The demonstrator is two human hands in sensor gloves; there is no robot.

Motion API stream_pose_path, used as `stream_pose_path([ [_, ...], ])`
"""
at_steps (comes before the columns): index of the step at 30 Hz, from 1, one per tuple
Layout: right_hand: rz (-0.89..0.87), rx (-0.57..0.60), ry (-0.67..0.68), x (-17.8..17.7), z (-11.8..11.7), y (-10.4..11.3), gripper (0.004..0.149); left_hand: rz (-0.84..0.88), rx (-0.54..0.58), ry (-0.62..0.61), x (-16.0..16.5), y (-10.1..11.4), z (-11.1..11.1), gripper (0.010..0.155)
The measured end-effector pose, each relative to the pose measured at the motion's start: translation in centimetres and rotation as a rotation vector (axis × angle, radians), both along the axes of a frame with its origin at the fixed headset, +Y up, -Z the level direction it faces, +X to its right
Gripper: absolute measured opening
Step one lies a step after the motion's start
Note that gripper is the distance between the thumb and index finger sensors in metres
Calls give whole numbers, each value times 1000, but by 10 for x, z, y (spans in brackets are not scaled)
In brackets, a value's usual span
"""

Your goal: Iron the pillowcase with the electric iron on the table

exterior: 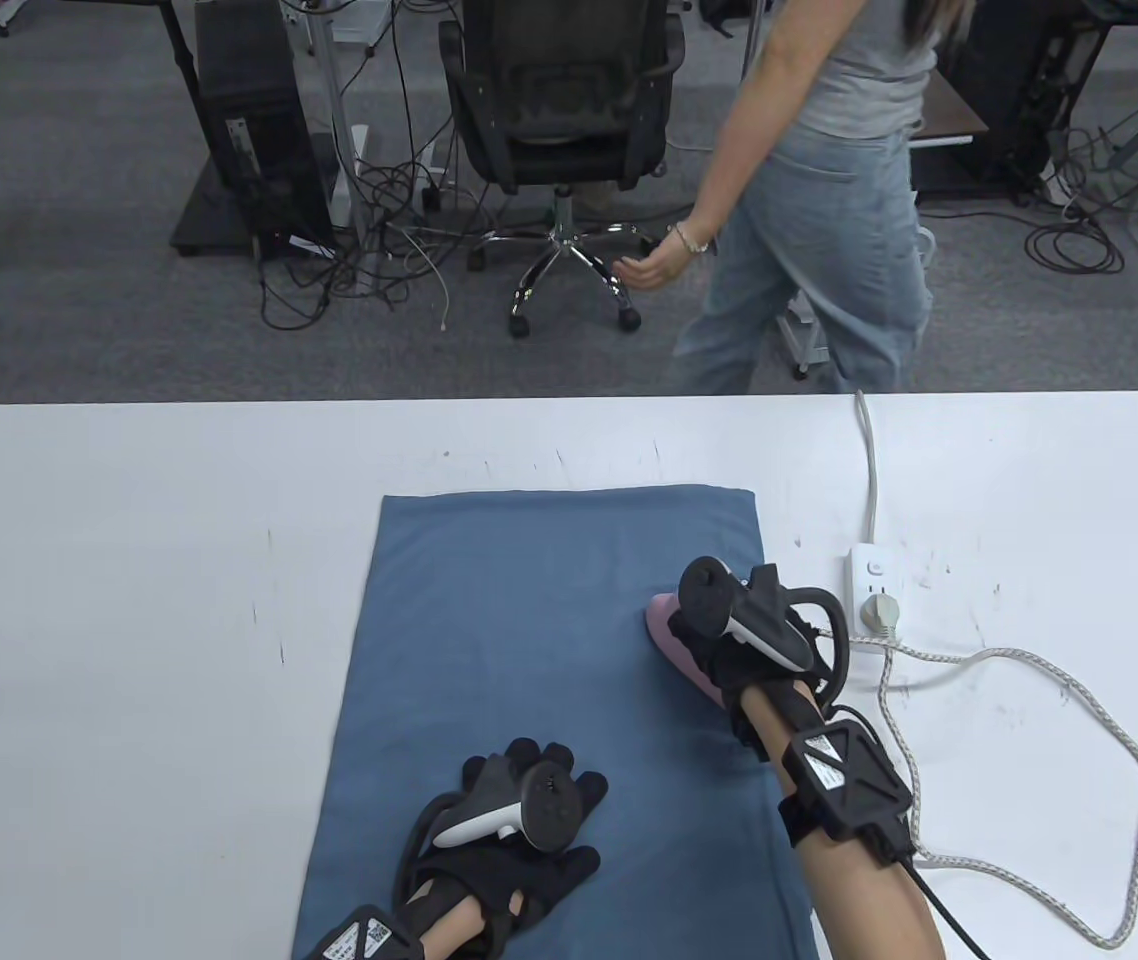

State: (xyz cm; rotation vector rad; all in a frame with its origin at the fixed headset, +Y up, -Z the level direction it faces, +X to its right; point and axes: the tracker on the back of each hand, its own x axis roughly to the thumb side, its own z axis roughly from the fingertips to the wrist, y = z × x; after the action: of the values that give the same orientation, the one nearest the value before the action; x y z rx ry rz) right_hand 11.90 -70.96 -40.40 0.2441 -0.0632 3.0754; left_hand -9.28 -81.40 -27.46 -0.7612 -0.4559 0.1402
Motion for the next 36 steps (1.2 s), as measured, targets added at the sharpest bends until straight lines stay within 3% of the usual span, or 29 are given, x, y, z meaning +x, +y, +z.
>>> stream_pose_path([
  [5, 3, -38, 194, -30, 50, -1, 65, 0, 0, 0, 0, 0, 0, 73],
  [11, 75, -15, 256, -47, 61, -16, 63, 1, 0, 0, 0, 0, 0, 73],
  [14, 100, 25, 236, -48, 45, -17, 62, 2, 0, 0, 0, 0, 0, 73],
  [22, 40, -22, -14, -33, -41, -17, 59, 2, -2, -1, 0, 1, 1, 73],
  [27, -3, -45, -36, -30, -51, -14, 59, 1, -1, -1, 0, 1, 1, 73],
  [32, -84, -27, 113, -42, -15, -7, 58, 0, -1, -1, 0, 1, 1, 73],
  [36, -19, -15, 254, -60, 23, -7, 58, 0, 0, -1, 0, 1, 1, 73],
])
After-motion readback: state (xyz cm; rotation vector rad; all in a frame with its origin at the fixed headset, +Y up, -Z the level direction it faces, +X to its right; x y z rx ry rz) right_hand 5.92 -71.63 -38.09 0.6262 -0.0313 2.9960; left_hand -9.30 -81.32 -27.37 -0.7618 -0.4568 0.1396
